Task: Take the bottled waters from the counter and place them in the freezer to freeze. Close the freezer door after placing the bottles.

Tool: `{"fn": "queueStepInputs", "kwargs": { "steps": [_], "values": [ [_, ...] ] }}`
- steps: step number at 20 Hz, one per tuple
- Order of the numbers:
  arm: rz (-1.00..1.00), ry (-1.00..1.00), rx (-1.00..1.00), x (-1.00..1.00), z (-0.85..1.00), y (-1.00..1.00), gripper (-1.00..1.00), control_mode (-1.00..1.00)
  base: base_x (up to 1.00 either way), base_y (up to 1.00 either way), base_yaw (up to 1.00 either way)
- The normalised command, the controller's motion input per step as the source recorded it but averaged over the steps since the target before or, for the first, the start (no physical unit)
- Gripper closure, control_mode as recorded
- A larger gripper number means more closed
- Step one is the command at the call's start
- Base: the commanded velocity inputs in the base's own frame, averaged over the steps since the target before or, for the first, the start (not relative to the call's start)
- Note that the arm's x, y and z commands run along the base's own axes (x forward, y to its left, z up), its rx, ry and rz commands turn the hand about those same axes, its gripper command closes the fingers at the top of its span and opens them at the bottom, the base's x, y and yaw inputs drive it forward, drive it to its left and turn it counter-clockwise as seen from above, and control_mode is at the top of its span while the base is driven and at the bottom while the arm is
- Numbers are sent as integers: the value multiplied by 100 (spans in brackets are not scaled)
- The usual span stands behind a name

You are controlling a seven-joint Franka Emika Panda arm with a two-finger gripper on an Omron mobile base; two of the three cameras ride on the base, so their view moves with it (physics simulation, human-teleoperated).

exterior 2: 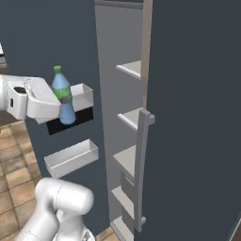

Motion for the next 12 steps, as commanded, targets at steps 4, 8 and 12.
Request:
{"fn": "queueStepInputs", "kwargs": {
  "steps": [4,8,12],
  "values": [
    [-6,-30,0,19,10,-25,100,-100,0,0,0],
    [0,-20,0,1,31,-37,100,-100,0,0,0],
    [0,-8,-1,5,31,-13,100,-100,0,0,0]
  ]
}}
